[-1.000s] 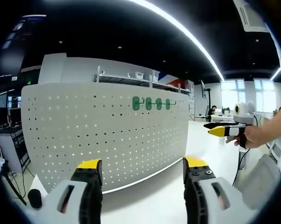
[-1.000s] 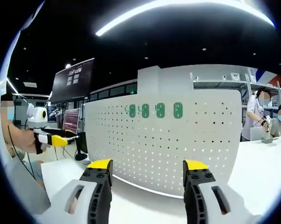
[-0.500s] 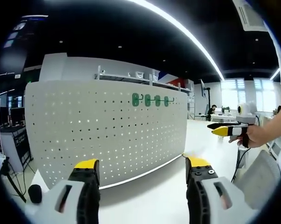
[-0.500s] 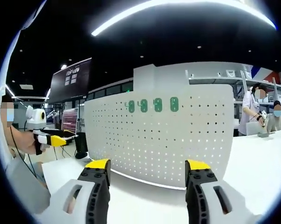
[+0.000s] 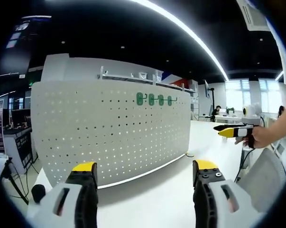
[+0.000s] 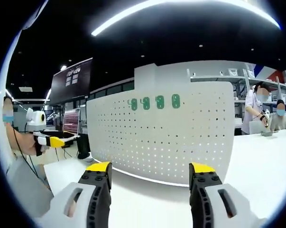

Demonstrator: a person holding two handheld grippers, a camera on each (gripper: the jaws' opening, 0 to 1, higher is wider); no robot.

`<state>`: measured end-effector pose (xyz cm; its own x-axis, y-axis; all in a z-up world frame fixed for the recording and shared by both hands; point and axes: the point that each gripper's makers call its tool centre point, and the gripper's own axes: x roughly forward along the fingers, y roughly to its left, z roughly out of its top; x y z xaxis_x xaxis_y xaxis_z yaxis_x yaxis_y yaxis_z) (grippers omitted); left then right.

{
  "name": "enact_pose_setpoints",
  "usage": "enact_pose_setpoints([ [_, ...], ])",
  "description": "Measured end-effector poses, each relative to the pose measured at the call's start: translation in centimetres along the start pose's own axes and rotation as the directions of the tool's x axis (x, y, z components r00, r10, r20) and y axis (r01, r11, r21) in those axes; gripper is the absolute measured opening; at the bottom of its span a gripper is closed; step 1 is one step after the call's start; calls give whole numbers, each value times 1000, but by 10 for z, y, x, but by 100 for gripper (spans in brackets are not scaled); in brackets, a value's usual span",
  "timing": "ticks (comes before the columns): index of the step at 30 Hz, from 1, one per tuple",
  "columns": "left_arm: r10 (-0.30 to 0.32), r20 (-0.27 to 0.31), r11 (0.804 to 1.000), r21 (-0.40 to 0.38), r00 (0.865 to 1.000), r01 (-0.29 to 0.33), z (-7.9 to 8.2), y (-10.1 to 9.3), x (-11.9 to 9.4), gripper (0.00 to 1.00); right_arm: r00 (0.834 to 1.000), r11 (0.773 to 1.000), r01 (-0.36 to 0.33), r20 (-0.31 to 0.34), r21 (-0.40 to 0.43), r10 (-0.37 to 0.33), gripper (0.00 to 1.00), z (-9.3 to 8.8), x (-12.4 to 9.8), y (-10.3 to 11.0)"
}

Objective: Insert the hook assembly into the mounting plate slot until the hook locks in place.

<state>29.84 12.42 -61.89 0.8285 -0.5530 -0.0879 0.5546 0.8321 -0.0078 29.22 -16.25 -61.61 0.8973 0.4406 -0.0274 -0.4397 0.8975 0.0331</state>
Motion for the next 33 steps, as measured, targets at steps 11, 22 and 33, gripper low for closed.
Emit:
enact_pose_setpoints([
  [11,28,-27,1000,1,999,-28,-13,10,-20,87,1000,1000,-16,-4,19,16,68,-5,-11,6],
  [22,43,-27,999,-8,999,-43,-17,9,-27,87,1000,999,-15,-12,31,15,67,-9,-16,10],
  [33,40,-26,999,5,999,-40,-17,7,-27,87,1000,999,-12,-24,35,13,67,-14,-16,10],
])
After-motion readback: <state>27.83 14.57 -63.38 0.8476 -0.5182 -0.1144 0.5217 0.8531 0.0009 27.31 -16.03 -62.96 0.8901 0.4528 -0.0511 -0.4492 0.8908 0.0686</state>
